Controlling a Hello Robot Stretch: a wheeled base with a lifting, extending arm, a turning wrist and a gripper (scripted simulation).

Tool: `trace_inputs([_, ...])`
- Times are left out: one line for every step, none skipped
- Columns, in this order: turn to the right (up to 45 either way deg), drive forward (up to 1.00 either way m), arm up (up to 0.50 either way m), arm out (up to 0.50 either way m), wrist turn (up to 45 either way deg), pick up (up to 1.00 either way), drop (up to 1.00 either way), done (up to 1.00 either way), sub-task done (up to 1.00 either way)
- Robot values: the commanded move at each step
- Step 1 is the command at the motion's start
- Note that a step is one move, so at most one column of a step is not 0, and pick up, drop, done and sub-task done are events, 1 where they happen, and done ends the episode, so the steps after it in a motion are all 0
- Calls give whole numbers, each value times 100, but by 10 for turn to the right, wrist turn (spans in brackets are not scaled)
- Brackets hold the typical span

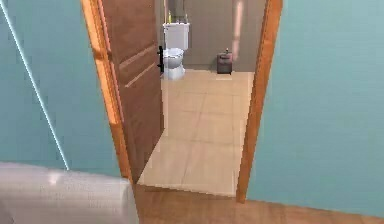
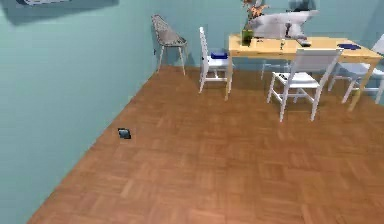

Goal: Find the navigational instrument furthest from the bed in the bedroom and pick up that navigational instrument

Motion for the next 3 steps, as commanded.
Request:
trace_inputs([0,75,0,0,0,0,0,0,0])
trace_inputs([-120,0,0,0,0,0,0,0,0])
trace_inputs([0,35,0,0,0,0,0,0,0])
